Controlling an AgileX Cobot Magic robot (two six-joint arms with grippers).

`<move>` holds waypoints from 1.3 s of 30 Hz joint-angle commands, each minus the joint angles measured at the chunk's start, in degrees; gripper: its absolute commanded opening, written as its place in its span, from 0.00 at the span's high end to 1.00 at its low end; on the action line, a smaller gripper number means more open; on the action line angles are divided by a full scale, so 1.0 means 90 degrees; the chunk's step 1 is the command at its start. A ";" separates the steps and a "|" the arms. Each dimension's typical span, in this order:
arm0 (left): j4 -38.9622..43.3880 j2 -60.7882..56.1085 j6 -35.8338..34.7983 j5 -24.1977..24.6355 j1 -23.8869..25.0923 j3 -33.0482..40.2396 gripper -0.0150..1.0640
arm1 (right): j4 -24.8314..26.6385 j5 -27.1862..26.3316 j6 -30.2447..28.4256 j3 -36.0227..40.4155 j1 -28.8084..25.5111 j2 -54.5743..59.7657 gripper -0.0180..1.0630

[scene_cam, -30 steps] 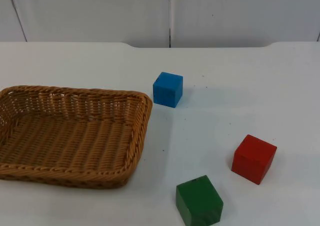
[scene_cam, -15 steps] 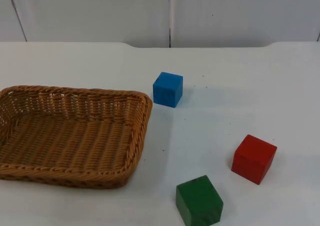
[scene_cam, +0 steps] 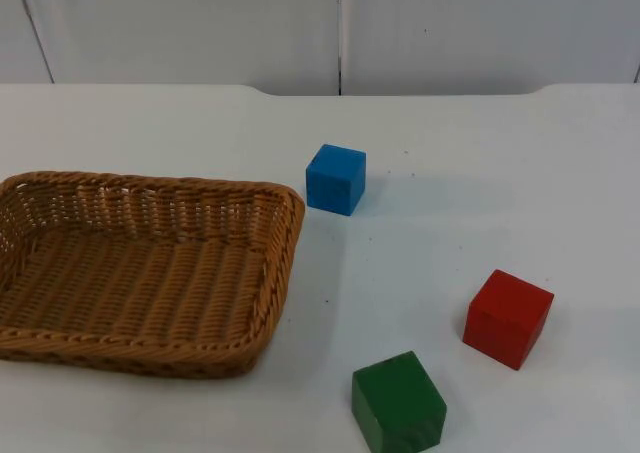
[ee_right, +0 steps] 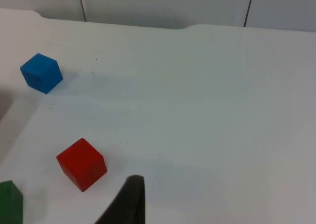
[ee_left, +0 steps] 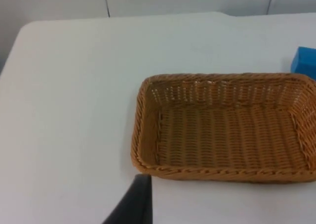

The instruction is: Pick up one cube with each hand and place exactly two cubes into the same basket, leaving the remaining cube outside.

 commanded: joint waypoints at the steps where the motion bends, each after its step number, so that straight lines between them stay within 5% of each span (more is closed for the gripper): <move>1: -0.0133 0.0125 -0.0062 -0.0087 0.0031 -0.0038 0.01 | -0.0002 -0.0160 -0.0023 -0.0043 -0.0038 0.0101 0.01; 15: -0.0440 0.1022 0.0027 -0.0416 0.0031 -0.0501 0.01 | 0.0035 -0.0760 -0.0034 -0.0108 -0.0038 0.1083 0.01; 30: -0.0781 0.2134 0.0714 -0.0482 0.0031 -0.1329 0.01 | 0.0150 -0.0607 -0.0106 -0.1531 -0.0038 0.2755 0.01; 39: -0.1822 0.2747 0.1698 -0.0539 0.0031 -0.1353 0.01 | 0.1169 -0.0145 -0.1126 -0.2178 -0.0038 0.3898 0.01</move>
